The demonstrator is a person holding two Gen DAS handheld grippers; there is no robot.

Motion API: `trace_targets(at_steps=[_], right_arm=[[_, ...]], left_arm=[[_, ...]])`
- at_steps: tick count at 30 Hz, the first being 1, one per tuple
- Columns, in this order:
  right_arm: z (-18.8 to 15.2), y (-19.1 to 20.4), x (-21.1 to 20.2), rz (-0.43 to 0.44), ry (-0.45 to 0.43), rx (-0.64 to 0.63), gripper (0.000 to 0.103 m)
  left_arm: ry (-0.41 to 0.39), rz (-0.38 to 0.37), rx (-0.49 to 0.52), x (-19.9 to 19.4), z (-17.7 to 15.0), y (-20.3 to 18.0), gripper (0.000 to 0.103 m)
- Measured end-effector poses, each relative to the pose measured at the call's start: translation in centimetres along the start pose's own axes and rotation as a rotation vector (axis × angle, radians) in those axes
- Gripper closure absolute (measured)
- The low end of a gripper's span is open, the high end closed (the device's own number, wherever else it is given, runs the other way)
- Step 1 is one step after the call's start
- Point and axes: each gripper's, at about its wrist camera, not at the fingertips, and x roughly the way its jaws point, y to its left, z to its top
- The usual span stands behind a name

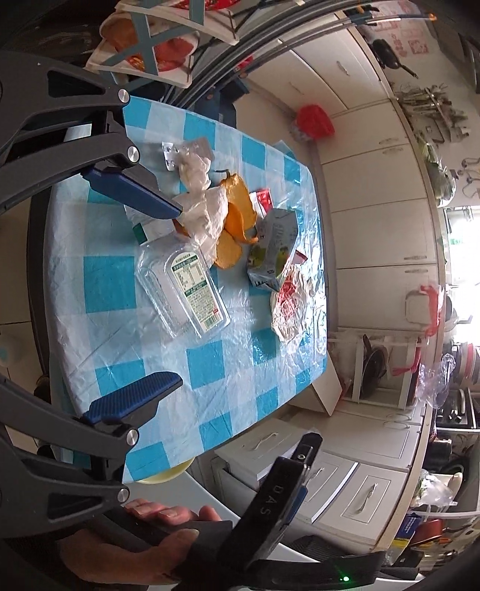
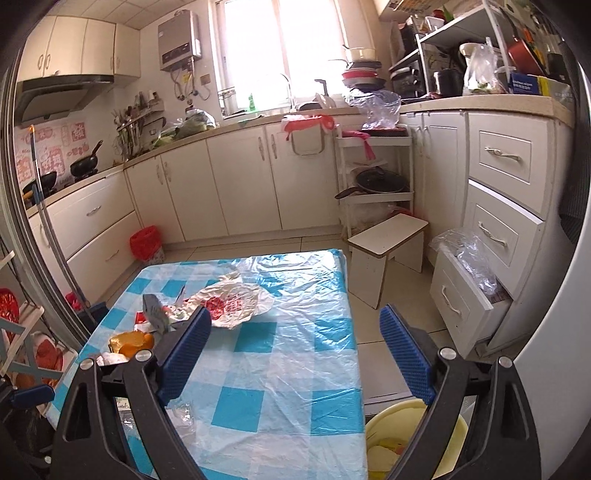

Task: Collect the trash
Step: 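Return both tools over the table toward the clear plastic bottle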

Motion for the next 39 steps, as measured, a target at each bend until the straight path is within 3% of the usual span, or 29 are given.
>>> trace_targets(at_steps=[14, 39], right_arm=[[-2.2, 5.0, 2.6, 0.073, 0.081, -0.134, 0.014], [-3.8, 8.6, 4.6, 0.136, 0.158, -0.231, 0.014]], left_arm=[[0.001, 0.013, -0.052, 0.3, -0.1, 2.6, 0.020], [0.034, 0.030, -0.108, 2.0, -0.5, 5.2, 0.019]])
